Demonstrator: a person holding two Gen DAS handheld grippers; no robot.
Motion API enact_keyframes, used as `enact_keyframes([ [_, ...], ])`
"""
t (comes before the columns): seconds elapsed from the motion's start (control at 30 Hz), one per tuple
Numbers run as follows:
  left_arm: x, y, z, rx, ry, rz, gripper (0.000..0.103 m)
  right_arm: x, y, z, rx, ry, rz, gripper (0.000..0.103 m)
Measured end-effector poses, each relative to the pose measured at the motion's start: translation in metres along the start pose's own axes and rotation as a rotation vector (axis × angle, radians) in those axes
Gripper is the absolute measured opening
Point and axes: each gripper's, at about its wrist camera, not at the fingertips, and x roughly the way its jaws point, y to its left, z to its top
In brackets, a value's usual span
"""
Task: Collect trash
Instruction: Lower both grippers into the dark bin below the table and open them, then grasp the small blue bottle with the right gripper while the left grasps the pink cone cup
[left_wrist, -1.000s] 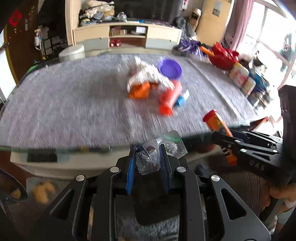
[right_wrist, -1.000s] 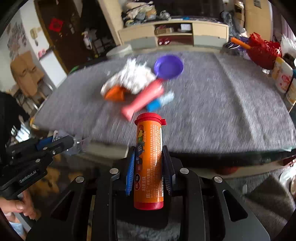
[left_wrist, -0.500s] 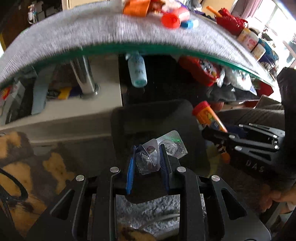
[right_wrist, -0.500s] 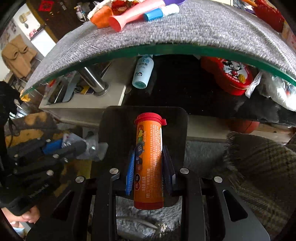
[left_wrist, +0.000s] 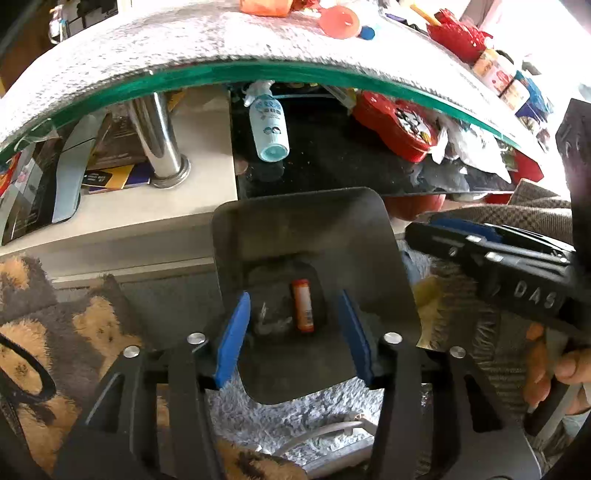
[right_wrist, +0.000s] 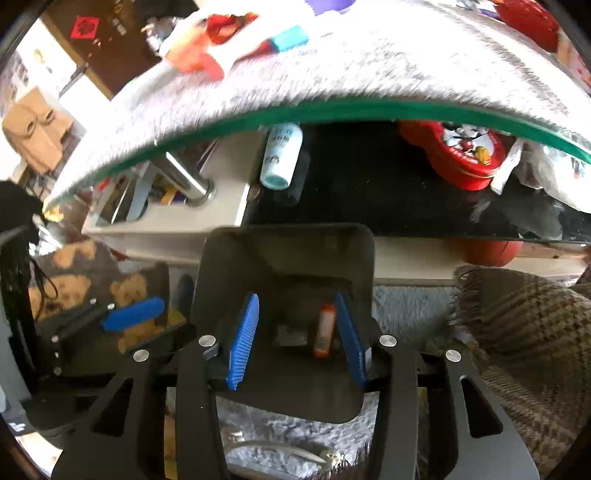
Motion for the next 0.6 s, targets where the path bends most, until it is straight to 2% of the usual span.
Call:
enact_keyframes([
  [0.17, -0.026, 0.001, 0.014, -0.042, -0.049, -0.019, 0.06, -0.034, -0.004, 0.022, 0.03, -0.1, -0.005, 0.048],
  [0.3, -0.063, -0.008, 0.04, -0.02, -0.148, 0.005, 0.072, -0.06, 0.0, 0.049, 0.019, -0.174, -0.016, 0.048],
  [0.43, -0.083, -0.014, 0.069, 0.014, -0.212, 0.027, 0.073, -0.073, 0.001, 0.081, -0.002, -0.218, -0.052, 0.048],
  [0.6, -0.081, -0.02, 0.099, 0.047, -0.241, 0.048, 0.073, -0.066, -0.003, 0.108, 0.006, -0.214, -0.045, 0.048],
])
